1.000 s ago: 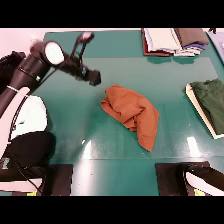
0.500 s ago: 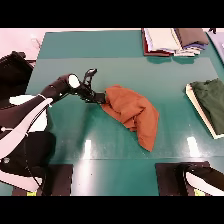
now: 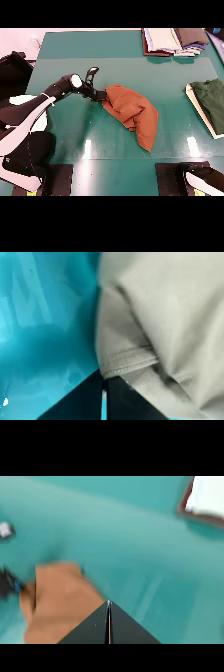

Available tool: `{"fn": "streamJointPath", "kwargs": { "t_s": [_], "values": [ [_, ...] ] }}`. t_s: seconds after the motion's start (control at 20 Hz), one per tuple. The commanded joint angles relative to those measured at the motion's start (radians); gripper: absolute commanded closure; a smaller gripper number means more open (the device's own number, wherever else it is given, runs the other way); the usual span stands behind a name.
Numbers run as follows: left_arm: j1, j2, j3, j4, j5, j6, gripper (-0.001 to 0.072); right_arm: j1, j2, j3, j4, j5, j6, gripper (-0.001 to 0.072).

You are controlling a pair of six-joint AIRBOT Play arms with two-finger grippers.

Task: Fold the shirts.

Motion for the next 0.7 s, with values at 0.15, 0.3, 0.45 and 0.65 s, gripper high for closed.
{"fn": "streamJointPath", "kwargs": {
  "t_s": [0.15,0.3,0.45,0.65],
  "values": [
    [0.115,-0.001,0.159,0.067,-0.167,0.037,0.0681,-0.130,0.163,-0.649,0.015,-0.073,0.046,0.0696],
    [0.119,-0.001,0.158,0.081,-0.177,0.046,0.0681,-0.258,0.171,-1.012,0.210,-0.168,0.029,0.0259],
    [0.120,-0.001,0.157,0.081,-0.171,0.046,0.0681,-0.254,0.085,-1.261,0.402,-0.316,-0.038,0.0160],
    [0.120,-0.001,0.157,0.098,-0.176,0.046,0.0681,-0.080,-0.078,-1.331,0.535,-0.545,-0.079,0.0234]
  ]
}}
